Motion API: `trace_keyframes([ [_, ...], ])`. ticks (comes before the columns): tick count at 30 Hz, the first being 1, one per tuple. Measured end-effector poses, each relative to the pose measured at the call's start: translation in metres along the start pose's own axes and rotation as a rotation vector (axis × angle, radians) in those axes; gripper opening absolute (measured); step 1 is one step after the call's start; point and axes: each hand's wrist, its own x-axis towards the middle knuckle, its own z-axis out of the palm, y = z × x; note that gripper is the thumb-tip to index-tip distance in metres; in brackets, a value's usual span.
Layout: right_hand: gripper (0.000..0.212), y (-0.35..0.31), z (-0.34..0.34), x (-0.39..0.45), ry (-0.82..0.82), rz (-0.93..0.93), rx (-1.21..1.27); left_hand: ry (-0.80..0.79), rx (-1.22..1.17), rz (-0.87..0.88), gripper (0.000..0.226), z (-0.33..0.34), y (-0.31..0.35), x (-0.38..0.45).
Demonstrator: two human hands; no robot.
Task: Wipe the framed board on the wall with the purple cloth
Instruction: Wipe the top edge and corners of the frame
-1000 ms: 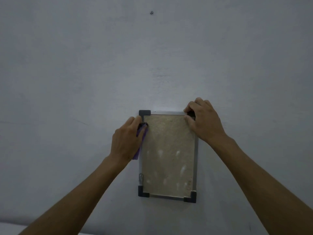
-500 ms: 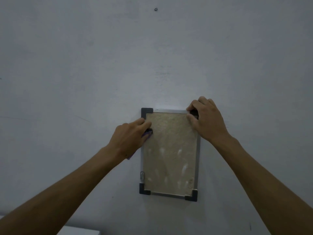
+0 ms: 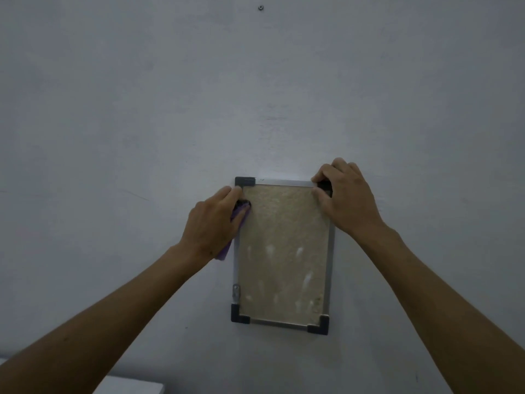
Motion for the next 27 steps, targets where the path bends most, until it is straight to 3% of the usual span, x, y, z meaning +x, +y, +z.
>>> trace_keyframes([
  [3,0.014,0.001,0.0,0.0,0.002,0.002,0.001,-0.1,0.072,0.101,0.022,0.002,0.001,-0.006],
  [8,0.014,-0.001,0.0,-0.001,0.003,0.003,0.009,0.123,-0.07,-0.153,0.021,0.004,-0.002,0.0],
  [12,0.014,0.0,0.0,-0.001,-0.008,0.012,0.006,-0.065,-0.003,0.069,0.02,0.009,0.002,-0.011],
  [17,0.013,-0.002,0.002,-0.003,0.018,0.019,-0.001,0.092,-0.041,-0.073,0.019,0.014,0.009,-0.015],
  [21,0.012,-0.002,0.002,-0.003,0.003,0.01,0.003,0.0,-0.053,0.068,0.019,0.023,0.013,-0.022],
  [27,0.012,-0.001,0.003,-0.003,0.027,0.005,0.018,0.159,-0.176,-0.253,0.019,0.032,0.021,-0.016],
])
